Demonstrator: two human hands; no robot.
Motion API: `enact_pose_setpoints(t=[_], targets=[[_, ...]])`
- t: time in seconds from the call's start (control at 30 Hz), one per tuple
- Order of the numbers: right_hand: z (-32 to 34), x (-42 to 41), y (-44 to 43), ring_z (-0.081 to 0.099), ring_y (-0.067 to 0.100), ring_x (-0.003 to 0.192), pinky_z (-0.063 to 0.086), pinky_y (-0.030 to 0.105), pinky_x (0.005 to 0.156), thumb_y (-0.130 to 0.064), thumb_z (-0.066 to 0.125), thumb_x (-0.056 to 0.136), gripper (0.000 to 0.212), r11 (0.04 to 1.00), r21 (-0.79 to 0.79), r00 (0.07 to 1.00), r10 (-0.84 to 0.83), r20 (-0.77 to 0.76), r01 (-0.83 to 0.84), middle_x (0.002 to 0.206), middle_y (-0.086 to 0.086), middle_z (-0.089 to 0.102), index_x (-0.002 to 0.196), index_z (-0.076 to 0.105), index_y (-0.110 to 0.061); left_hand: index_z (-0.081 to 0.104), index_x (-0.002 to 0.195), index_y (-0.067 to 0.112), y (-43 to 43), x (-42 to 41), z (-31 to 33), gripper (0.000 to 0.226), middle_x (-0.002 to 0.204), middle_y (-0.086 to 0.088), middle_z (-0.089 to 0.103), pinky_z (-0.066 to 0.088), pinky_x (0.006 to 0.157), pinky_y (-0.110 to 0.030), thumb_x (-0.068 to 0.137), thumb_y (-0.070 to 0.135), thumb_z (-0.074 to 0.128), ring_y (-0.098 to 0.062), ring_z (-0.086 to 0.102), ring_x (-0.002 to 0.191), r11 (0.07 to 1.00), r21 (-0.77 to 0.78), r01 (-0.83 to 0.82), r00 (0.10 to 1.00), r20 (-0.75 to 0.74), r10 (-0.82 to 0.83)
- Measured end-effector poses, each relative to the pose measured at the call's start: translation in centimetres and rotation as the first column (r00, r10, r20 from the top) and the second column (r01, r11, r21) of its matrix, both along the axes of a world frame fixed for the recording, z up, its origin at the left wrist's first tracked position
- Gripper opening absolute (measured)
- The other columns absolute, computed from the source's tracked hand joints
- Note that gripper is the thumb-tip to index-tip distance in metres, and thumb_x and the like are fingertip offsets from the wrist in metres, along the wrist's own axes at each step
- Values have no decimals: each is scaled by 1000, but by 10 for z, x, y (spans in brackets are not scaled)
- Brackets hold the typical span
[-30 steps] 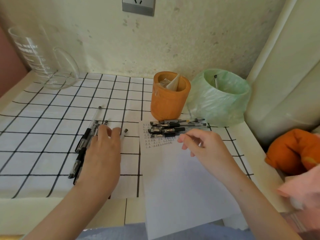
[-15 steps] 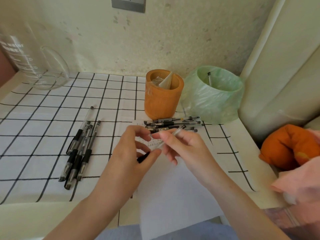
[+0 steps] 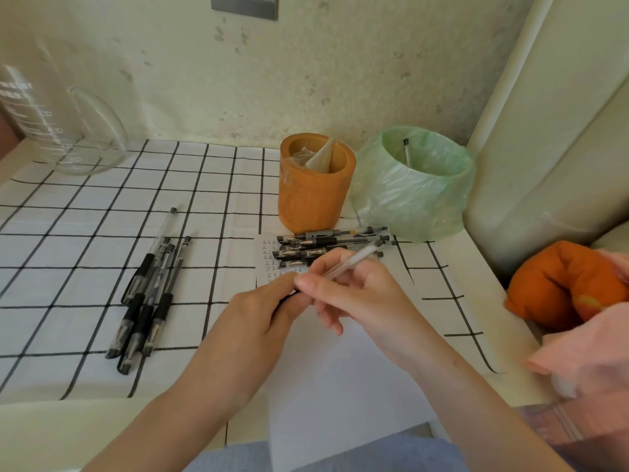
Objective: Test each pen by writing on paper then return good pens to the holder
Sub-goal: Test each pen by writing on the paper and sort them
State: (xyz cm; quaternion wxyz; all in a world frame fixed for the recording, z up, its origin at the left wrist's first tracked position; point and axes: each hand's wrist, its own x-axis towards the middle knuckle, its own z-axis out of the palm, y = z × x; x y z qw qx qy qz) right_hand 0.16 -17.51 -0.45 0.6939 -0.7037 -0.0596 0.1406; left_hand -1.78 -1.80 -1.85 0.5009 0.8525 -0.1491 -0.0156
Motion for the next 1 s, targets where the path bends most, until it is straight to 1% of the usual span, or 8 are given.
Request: enact_pose_setpoints(t=[0.17,0.37,0.53,0.63,0.73,0.87,0.9,1.0], targets=[[0,2,-2,48,17,51,39,21,43,-16,68,83,11,1000,-4,1000,22,2,-22,51,-1,54,75,62,-11,61,88,40,-2,-1,1,21,76,-1,67,47,70,-40,86,43,40,-26,60,71,1000,-28,-5,998,-68,3],[3,3,-5,49,18,48,38,21,41,-17,67,83,15,1000,8,1000,18,-4,-18,51,2,55,70,62,-12,59,83,45,-6,-2,8,20,72,-5,65,48,70,-47,86,43,40,-30,54,68,998,-56,-13,996,-91,8],[5,2,-5,48,24,53,37,21,40,-24,68,75,16,999,38,1000,13,-14,-12,50,3,55,68,59,-14,60,81,42,-7,-2,10,20,66,-5,58,45,64,-40,87,41,41,-25,47,61,998,-66,-21,995,-101,14],[6,2,-6,47,24,55,35,20,39,-25,67,75,15,999,42,1000,18,-19,-17,49,2,54,67,58,-15,63,84,37,-8,-2,11,22,61,-8,52,38,55,-35,88,40,41,-21,39,55,996,-88,-11,994,-109,1],[6,3,-7,46,21,53,33,19,40,-26,69,78,17,998,50,999,44,-9,-44,47,-2,53,63,61,-24,65,85,30,-8,0,13,23,56,-10,41,29,51,-31,91,36,43,-18,30,51,990,-141,29,988,-147,-50],[5,3,-9,44,16,47,30,19,41,-27,70,79,23,997,50,998,56,-11,-55,44,-3,50,58,59,-29,65,81,25,-7,3,12,25,52,-1,33,24,44,-16,92,32,44,-9,25,44,975,-216,50,974,-207,-96],[5,3,-9,44,16,47,31,19,40,-28,71,78,23,997,44,998,59,-8,-59,45,-3,50,58,60,-29,65,82,26,-6,3,10,25,49,5,34,25,43,-12,93,32,43,-6,28,42,974,-218,58,968,-228,-108],[5,3,-9,46,16,46,34,20,40,-21,67,80,22,998,34,998,55,-7,-55,47,1,52,59,61,-26,61,88,28,-3,2,5,24,49,18,44,33,46,-11,94,35,39,0,38,45,973,-214,82,935,-322,-150]])
